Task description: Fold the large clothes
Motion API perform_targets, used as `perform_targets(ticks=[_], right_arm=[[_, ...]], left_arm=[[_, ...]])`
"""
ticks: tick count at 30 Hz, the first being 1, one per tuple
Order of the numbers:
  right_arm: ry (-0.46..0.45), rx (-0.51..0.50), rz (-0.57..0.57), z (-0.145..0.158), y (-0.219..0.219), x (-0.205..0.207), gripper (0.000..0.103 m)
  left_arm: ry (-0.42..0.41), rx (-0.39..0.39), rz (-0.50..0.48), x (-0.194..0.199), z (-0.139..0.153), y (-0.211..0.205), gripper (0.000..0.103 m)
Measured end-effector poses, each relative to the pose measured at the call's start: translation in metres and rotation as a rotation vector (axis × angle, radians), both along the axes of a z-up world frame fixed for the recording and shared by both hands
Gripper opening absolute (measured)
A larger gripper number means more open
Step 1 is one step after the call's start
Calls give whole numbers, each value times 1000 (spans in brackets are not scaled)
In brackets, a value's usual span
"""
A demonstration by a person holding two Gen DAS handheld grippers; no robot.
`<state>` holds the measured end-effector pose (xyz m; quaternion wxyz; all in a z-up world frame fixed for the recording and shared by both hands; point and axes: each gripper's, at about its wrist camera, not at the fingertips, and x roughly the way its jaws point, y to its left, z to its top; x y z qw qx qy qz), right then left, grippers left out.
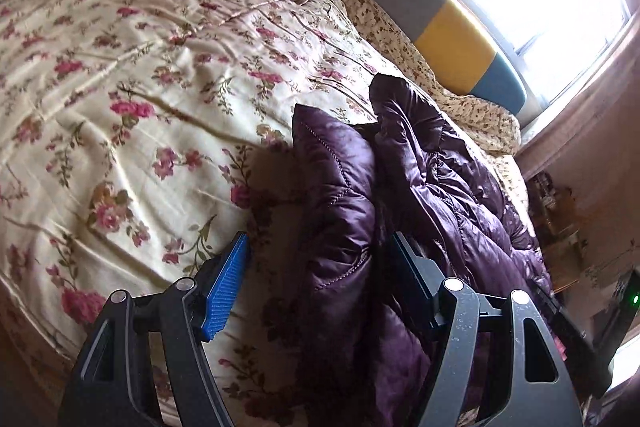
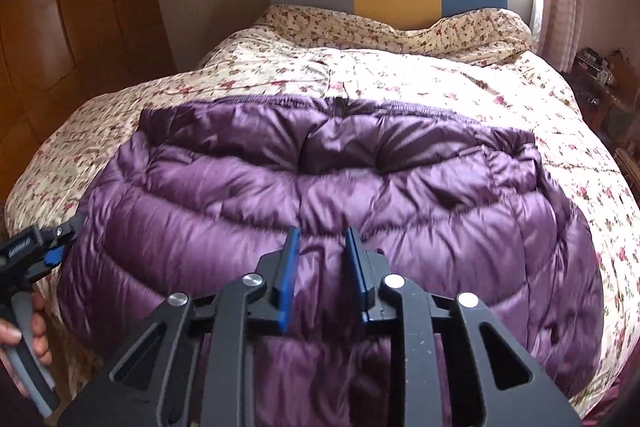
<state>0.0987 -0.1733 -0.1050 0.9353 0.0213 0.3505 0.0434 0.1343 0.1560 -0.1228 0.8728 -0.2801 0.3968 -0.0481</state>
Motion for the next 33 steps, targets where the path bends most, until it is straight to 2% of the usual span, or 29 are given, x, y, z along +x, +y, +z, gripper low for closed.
perform_targets(ticks=[6, 13, 15, 19, 24, 25, 29, 33], right_arm=[[38, 1, 7, -9, 0, -10, 20], [91, -49, 11, -31, 7, -6, 20], [93, -78, 14, -38, 11, -5, 20], [92, -65, 5, -43, 9, -6, 20], [82, -51, 9, -44, 6, -5, 20], [81, -49, 10, -45, 6, -5, 20], [76, -39, 16, -46, 4, -6, 20], [74, -38, 23, -47, 2, -7, 20]], left_arm=[[-2, -57, -9, -4, -5, 3, 70], [-13, -100, -42, -5, -7, 2, 70], [-19, -154, -53, -6, -9, 4, 70], [-30, -261, -85, -8, -15, 5, 70], [-33, -370, -145, -7, -20, -5, 65], [-33, -391, -152, -7, -20, -6, 63], [-43, -424, -184, -7, -16, -10, 42], [-93, -412, -239, -10, 7, -19, 25]])
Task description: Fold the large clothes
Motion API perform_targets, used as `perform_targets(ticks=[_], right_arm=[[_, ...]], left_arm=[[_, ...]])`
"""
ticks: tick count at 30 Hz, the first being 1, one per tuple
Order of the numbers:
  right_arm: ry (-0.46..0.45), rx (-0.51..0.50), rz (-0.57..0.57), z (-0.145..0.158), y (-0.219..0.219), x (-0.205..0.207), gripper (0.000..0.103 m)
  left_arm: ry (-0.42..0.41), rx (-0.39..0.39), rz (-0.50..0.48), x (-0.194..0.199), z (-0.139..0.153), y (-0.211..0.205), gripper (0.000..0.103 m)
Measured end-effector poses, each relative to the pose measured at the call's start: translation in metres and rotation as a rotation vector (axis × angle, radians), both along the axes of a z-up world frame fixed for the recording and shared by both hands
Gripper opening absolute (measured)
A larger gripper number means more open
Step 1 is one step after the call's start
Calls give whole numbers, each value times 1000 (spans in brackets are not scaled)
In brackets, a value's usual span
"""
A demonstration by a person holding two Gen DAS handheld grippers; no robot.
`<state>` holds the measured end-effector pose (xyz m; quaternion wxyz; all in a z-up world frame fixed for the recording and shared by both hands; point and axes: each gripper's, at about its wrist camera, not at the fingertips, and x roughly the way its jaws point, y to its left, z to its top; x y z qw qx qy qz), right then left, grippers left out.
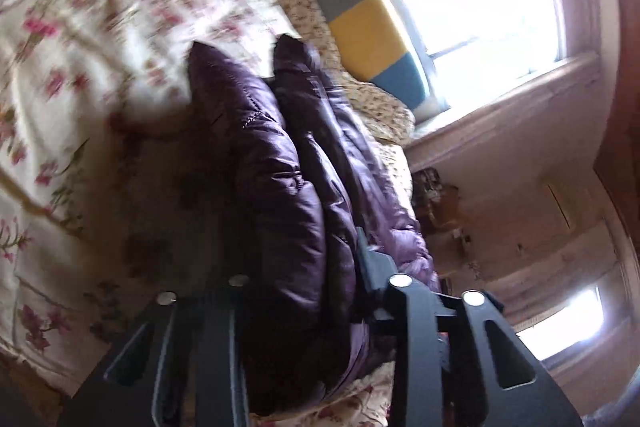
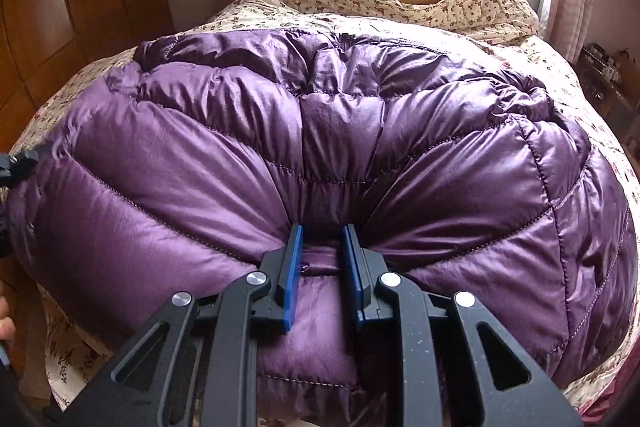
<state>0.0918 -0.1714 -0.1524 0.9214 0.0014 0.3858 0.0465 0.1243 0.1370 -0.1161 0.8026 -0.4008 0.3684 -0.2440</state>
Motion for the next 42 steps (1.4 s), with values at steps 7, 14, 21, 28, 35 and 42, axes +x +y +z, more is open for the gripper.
perform_targets(ticks=[7, 14, 21, 28, 35, 42], right_arm=[[-29, -16, 20, -10, -2, 0, 20], [-16, 5, 25, -4, -9, 0, 18], [20, -49, 18, 17, -18, -4, 14], [3, -65, -2, 38, -48, -24, 16], [1, -145, -153, 54, -114, -44, 19], [35, -235, -276, 51, -181, -49, 23]], left_arm=[[-120, 53, -110, 7, 63, -47, 23], [-160, 100, -211, 25, 100, -113, 23], [-167, 170, -265, 35, 112, -164, 23], [-167, 201, -330, 43, 111, -205, 23], [-142, 253, -376, 48, 107, -245, 23], [-102, 338, -419, 55, 95, -296, 24]])
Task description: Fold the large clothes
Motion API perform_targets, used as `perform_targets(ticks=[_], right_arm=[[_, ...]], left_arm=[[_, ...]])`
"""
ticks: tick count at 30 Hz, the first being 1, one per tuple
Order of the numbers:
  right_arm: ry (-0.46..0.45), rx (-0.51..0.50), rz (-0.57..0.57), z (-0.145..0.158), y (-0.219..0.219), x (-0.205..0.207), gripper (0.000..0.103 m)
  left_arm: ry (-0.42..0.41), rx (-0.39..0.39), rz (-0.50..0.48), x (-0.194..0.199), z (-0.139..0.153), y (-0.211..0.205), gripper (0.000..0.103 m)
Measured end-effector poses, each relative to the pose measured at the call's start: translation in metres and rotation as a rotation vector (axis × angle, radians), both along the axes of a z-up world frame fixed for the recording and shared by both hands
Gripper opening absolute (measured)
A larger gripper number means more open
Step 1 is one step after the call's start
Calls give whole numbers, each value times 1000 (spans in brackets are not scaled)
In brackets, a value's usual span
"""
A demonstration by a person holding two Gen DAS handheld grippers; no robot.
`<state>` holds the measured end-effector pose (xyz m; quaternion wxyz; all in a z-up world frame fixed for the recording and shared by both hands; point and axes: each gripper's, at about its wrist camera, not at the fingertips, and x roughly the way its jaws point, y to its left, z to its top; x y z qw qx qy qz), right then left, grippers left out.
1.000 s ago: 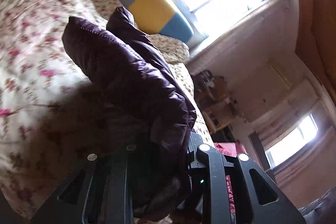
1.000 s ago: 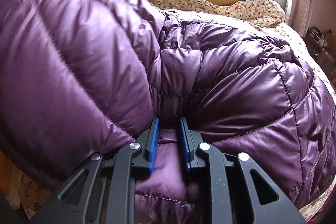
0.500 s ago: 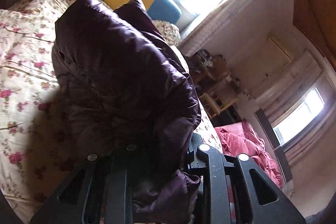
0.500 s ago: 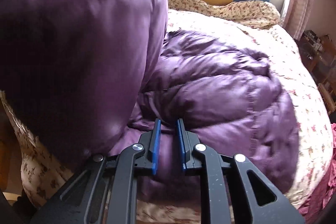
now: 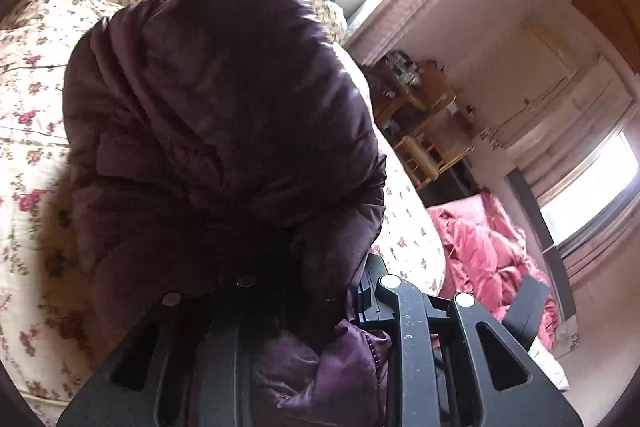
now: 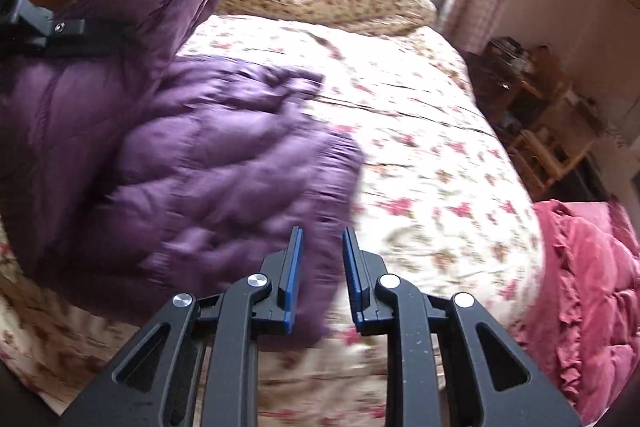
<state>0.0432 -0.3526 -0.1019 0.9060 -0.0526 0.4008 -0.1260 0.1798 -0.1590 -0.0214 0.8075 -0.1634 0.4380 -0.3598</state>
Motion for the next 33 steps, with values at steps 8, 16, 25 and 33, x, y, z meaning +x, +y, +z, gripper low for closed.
perform_targets(ticks=[8, 16, 25, 33], right_arm=[[63, -36, -59, -19, -46, -3, 24], [114, -53, -39, -36, -62, 5, 32], [111, -51, -35, -33, -55, 4, 40], [87, -81, 3, -15, -35, 1, 42]], left_arm=[[51, 105, -33, 15, -28, -69, 24], [40, 172, -52, 14, -34, -100, 38], [-24, 11, -71, -7, 22, -52, 70], [-134, -53, 76, -31, 52, 45, 75]])
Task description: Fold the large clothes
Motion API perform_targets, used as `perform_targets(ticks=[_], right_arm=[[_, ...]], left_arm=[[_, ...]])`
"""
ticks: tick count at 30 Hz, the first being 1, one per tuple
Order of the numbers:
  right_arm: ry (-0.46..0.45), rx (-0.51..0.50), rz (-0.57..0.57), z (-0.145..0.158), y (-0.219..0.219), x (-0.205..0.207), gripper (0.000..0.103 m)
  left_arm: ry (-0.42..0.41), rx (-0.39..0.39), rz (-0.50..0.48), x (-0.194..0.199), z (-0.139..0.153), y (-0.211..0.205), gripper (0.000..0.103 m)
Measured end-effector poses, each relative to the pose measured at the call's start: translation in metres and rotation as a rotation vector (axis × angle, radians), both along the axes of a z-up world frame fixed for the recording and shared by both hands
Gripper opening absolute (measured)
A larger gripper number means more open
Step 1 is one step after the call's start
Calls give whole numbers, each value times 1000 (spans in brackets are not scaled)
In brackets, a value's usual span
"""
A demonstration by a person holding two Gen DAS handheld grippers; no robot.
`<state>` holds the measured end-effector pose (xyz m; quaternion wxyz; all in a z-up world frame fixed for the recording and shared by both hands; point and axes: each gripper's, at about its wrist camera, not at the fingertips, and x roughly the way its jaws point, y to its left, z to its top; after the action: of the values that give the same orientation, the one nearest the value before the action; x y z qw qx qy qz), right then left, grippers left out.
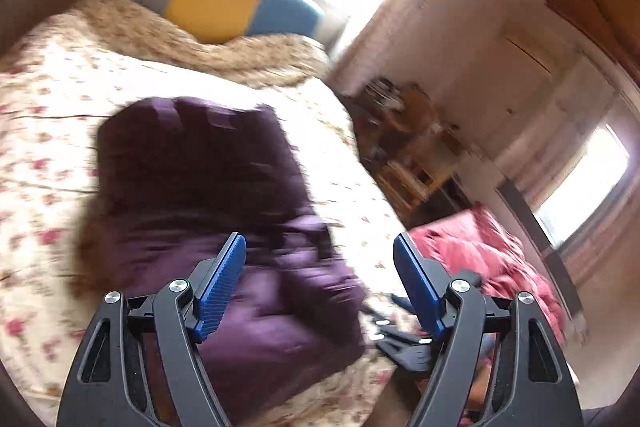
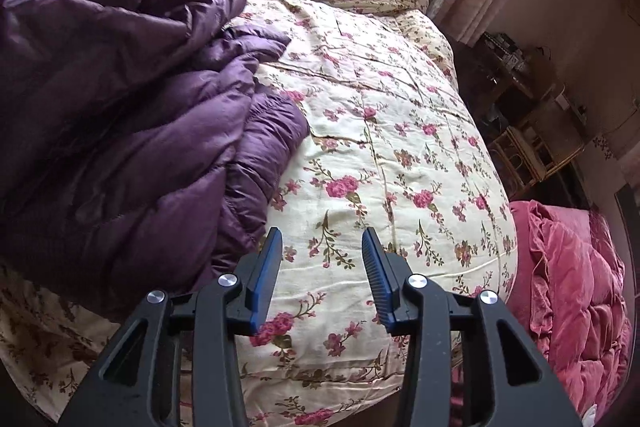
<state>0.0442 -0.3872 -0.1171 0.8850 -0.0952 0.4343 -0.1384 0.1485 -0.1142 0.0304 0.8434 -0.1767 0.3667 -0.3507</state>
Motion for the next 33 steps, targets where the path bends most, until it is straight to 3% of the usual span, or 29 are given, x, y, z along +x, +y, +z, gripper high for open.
perform_targets(ticks=[3, 6, 9, 12, 20, 31, 33], right_arm=[[-13, -7, 14, 9, 9, -1, 44], [-30, -4, 32, 19, 18, -2, 45], [-43, -11, 50, 28, 29, -2, 45], [-49, -19, 67, 34, 38, -3, 46], [-88, 5, 97, 58, 53, -10, 48], [-66, 26, 155, 63, 71, -11, 50], [-56, 13, 186, 66, 78, -10, 55]], left_arm=[[30, 36, 95, 4, -19, 30, 75], [108, 134, 199, 9, -60, 63, 75], [194, 173, 236, 11, -94, 78, 75], [221, 165, 218, 9, -107, 81, 75], [174, 178, 141, 8, -104, 40, 75], [176, 205, 63, 20, -120, 17, 75], [171, 219, 50, 23, -122, 13, 75]])
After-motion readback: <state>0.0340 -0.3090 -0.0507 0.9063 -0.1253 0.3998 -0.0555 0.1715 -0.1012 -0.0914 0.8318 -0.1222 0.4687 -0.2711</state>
